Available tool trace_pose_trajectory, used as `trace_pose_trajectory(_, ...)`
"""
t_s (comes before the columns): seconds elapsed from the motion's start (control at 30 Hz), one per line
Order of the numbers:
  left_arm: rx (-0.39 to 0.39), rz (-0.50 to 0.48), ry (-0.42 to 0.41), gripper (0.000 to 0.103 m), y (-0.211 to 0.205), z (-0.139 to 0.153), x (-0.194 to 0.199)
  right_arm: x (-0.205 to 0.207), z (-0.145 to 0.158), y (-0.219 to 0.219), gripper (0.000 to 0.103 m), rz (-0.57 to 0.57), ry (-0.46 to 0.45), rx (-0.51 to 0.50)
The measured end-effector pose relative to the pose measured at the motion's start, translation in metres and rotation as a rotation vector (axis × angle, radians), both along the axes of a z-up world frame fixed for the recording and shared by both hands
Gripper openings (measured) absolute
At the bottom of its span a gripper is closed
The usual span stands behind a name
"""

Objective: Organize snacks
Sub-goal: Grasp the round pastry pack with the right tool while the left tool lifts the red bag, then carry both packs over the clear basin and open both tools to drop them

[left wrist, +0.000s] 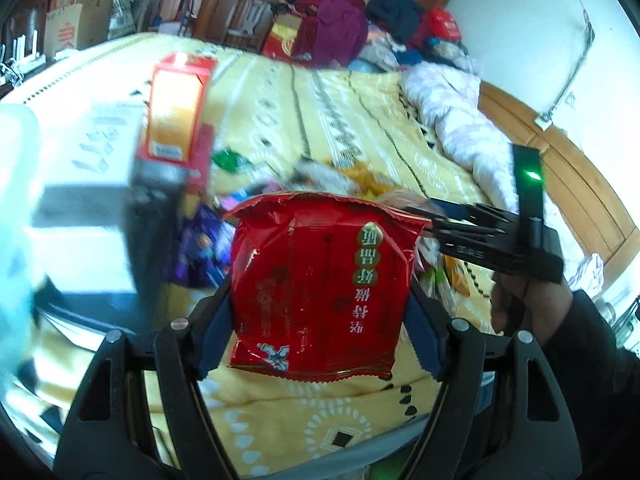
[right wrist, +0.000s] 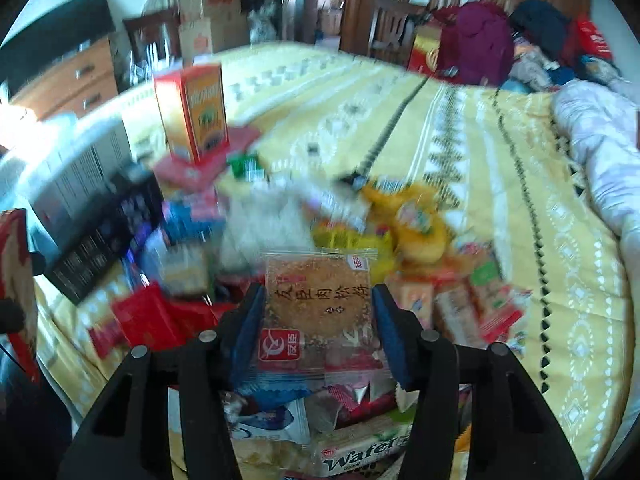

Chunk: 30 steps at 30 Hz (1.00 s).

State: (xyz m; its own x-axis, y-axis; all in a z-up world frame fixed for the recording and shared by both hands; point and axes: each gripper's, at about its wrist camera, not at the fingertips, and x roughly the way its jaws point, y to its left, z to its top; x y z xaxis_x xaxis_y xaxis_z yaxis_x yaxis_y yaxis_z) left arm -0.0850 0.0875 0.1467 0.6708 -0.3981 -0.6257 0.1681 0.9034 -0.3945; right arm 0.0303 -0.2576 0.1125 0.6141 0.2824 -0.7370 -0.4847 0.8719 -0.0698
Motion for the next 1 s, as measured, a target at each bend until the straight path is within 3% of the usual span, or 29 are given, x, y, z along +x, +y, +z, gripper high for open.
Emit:
trace_pose_trajectory(0.33,-0.036,0.103,-0.085,0.076,0.053,0.049,-0.012,-0.027,0.085,0.027,0.054,0.032,-0.181,0.111)
trace_pose_trajectory(0.5,-0.031,0.204,-0.105,0.076,0.095,0.067,-0.021,-0.045,0.133,0.083,0.054,0.15,-0.251,0.18)
trace_pose_trajectory(0.63,-0.012,0.353,-0.118,0.076,0.152,0.078,-0.036,-0.061,0.157,0.143,0.054,0.277,-0.254,0.259)
trace_pose_trajectory(0.83,0.031,0.572,-0.008,0.076,0.226,0.057,-0.052,-0.082,0.161,0.242,0.054,0.449,-0.188,0.335)
trace_pose_trajectory(1.0,0.017,0.629,0.082,0.076,0.253,0.031,-0.055,-0.103,0.134,0.314,0.054,0.56,-0.096,0.337)
